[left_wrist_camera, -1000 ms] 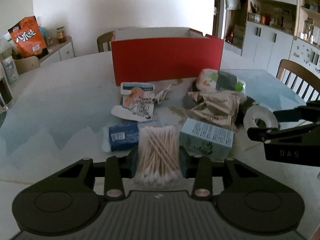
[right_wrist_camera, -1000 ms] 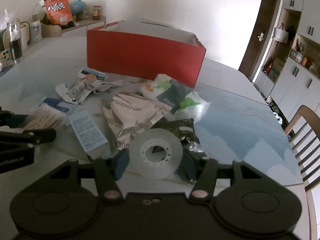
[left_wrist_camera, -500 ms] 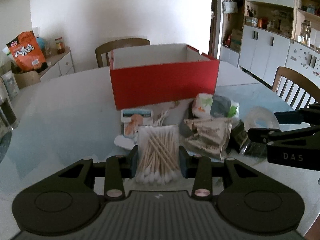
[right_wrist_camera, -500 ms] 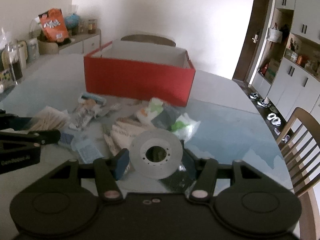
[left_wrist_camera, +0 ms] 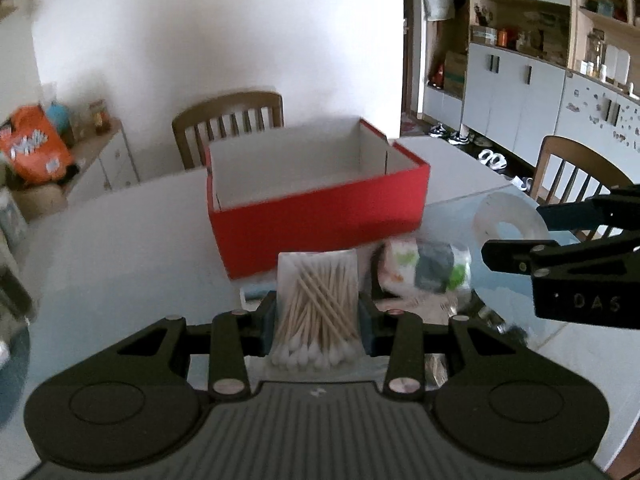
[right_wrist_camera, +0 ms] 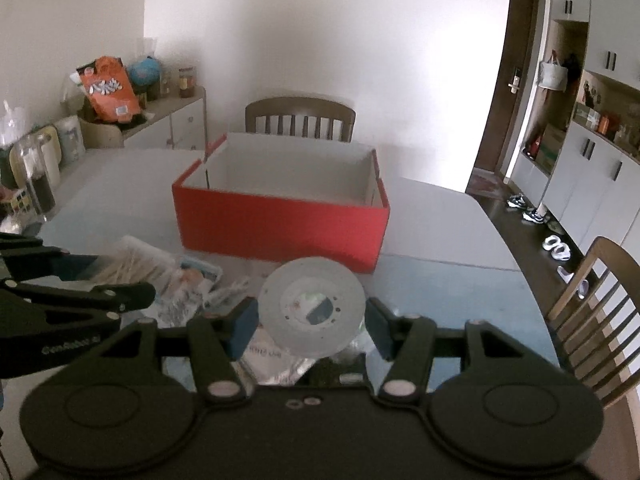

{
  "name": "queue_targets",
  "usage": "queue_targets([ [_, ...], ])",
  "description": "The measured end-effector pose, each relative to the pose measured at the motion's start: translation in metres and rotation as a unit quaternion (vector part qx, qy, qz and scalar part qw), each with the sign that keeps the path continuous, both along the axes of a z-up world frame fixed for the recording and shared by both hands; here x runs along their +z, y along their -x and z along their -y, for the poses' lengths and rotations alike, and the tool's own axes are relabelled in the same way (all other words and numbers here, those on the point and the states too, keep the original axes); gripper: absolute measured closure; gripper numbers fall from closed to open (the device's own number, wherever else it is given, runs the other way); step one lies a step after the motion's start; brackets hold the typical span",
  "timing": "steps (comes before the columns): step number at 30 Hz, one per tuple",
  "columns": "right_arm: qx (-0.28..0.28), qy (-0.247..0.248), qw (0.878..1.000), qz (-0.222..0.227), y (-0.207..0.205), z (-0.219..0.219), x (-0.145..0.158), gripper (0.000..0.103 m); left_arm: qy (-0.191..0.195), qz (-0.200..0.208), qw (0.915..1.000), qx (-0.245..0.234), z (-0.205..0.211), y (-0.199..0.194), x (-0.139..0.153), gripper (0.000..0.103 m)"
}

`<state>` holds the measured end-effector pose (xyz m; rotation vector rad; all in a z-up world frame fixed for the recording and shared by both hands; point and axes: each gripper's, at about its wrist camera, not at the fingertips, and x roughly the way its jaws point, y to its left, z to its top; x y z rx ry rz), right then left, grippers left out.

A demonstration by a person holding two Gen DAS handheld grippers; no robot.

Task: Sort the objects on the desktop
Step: 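Lower the swab bag into the red box with the left tool while the right tool drops the tape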

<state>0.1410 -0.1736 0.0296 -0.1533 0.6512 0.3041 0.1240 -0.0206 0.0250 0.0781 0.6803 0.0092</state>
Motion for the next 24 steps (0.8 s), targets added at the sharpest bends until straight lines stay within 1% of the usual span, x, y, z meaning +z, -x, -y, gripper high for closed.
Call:
queue_targets([
  [5,0.004,-0.009,1.000,0.006,-0.016,0.001,0.017,0.045,-0.010,0.016,0.9998,-0.007,-0.005,-0.023,0.019,0.064],
  [11,0.013,-0.011,1.000,0.015,-0.039,-0.002,0.034,0.045,-0.024,0.029,0.9991,-0.020,-0.010,-0.051,0.034,0.064],
  [18,0.026,0.000,0.999,0.032,-0.065,-0.012,0.047,0.045,-0.035,0.039,0.9982,-0.029,-0.017,-0.079,0.043,0.064],
  [24,0.035,0.010,0.998,0.041,-0.087,-0.022,0.051,0.045,-0.046,0.031,0.9978,-0.036,-0.026,-0.105,0.045,0.064],
])
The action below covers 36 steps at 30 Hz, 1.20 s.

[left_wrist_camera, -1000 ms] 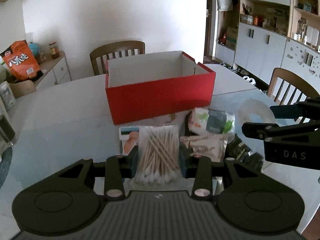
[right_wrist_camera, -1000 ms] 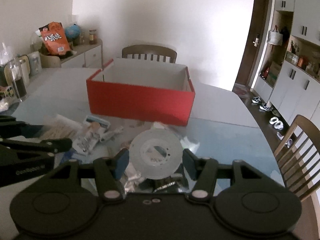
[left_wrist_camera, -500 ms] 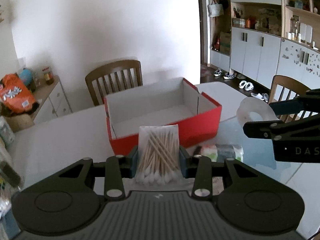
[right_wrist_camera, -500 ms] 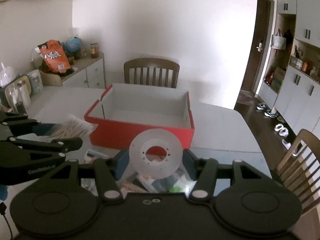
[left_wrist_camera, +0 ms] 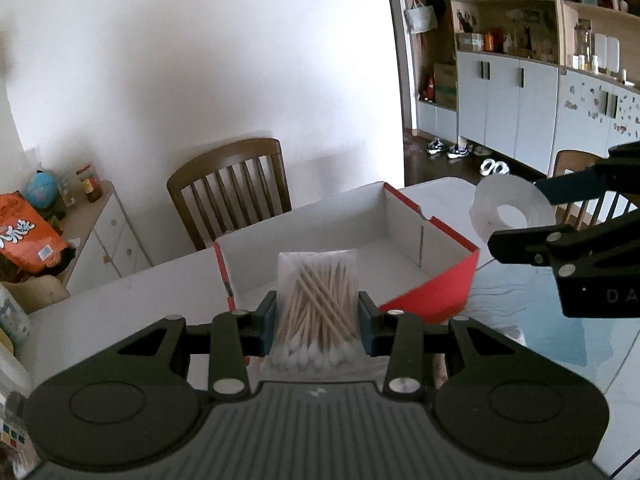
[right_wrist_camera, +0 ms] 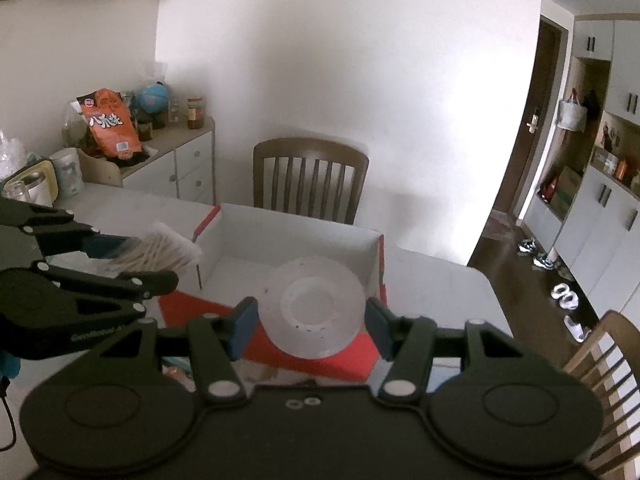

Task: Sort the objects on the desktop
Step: 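Lower the swab bag into the red box with the left tool while the right tool drops the tape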

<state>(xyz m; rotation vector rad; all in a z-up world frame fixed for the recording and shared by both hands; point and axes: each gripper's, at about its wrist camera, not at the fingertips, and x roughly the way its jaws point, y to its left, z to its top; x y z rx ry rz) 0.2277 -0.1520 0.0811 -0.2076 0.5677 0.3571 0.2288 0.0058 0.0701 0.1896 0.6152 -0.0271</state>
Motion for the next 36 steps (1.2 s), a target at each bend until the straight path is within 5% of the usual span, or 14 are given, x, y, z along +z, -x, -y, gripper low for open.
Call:
queue_targets([
  [13,0.004,0.010,1.000,-0.010,-0.055,-0.016,0.000,0.045,-0.011,-0.037,0.9991,-0.020,-0.025,-0.065,-0.002,0.064],
  [36,0.007,0.060,0.995,-0.086,-0.145,-0.051,-0.056,0.045,-0.024,-0.130,0.9892,-0.063,-0.035,-0.172,-0.067,0.064],
])
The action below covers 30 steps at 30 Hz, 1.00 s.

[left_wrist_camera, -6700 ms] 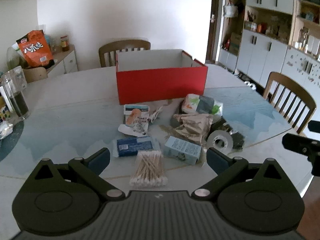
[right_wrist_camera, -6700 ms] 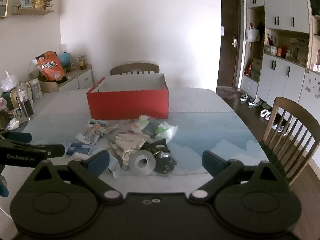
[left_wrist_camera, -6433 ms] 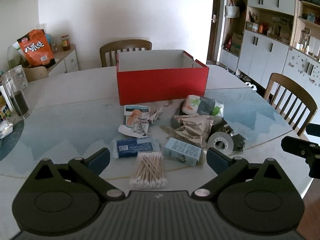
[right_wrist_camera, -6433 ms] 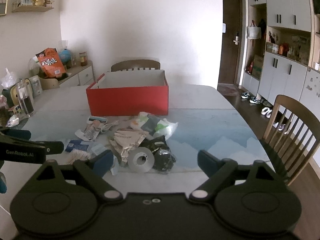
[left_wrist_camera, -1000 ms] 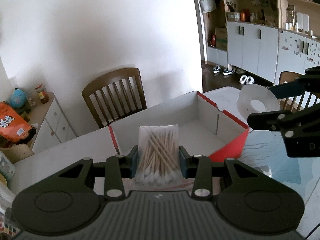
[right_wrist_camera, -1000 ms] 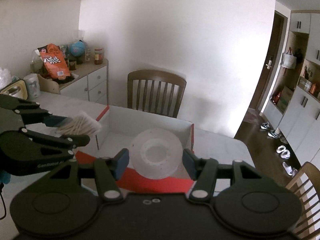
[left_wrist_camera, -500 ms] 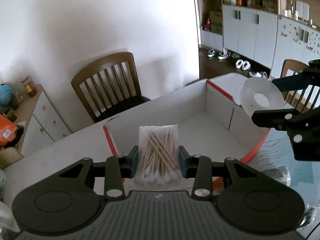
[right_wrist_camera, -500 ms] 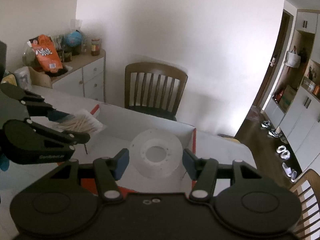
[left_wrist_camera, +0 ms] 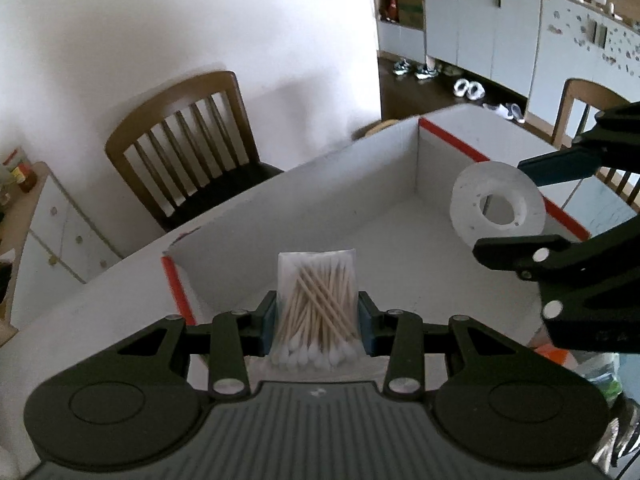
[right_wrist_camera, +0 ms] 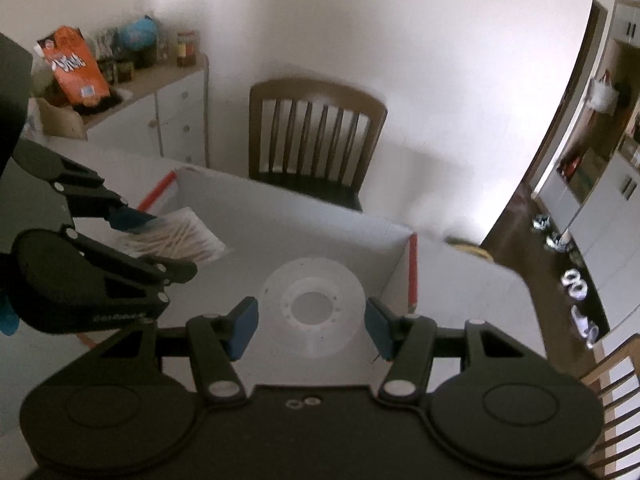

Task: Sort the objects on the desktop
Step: 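Lower the swab bag into the red box with the left tool while the right tool drops the tape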

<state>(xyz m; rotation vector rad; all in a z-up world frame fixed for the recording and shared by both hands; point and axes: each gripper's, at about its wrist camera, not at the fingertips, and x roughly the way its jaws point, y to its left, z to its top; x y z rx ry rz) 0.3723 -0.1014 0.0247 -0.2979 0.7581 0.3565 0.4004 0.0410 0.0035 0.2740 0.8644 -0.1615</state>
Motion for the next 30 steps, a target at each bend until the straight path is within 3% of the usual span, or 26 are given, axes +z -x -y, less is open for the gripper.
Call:
queue_targets([
  [19,-0.012,0.031,0.995,-0.097,-0.051,0.002,-0.068,0.045,-0.032,-0.093,0.9949,-0.018,0.011,-0.057,-0.061,0.064],
  [30,0.021,0.065,0.993,-0.100,-0.053,-0.012,-0.083,0.049,-0.040,-0.136,0.9898,-0.016,0.008,-0.070,-0.077,0.064],
])
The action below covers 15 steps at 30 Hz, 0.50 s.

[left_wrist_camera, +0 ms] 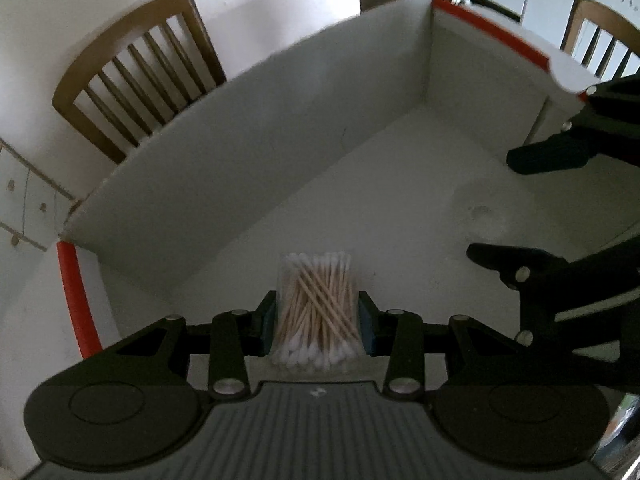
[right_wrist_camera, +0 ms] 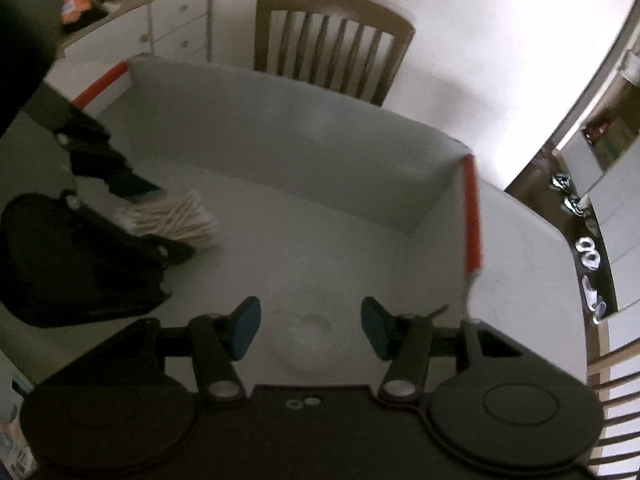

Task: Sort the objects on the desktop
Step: 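Lower the swab bag into the red box with the left tool while the right tool drops the tape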

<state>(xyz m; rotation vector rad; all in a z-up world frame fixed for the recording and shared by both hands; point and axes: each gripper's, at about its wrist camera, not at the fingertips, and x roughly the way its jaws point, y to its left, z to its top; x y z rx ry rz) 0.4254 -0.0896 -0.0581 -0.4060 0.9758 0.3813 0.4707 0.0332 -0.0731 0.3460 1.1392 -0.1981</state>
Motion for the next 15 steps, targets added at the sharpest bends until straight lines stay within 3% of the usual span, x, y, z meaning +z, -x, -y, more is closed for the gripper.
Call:
queue_targets([
  [5,0.007,0.003,1.000,-0.008,0.001,-0.005,-0.006,0.048,0.004,-0.041,0.9991,0.011,-0.004,-0.006,-0.010,0.063],
  [12,0.014,-0.005,1.000,-0.015,0.001,-0.002,-0.004,0.039,0.016,-0.055,0.9981,0.023,-0.010,-0.010,-0.013,0.061],
  [15,0.019,-0.011,1.000,-0.013,0.003,0.000,-0.002,0.035,0.019,-0.057,0.9978,0.028,-0.012,-0.010,-0.013,0.043],
])
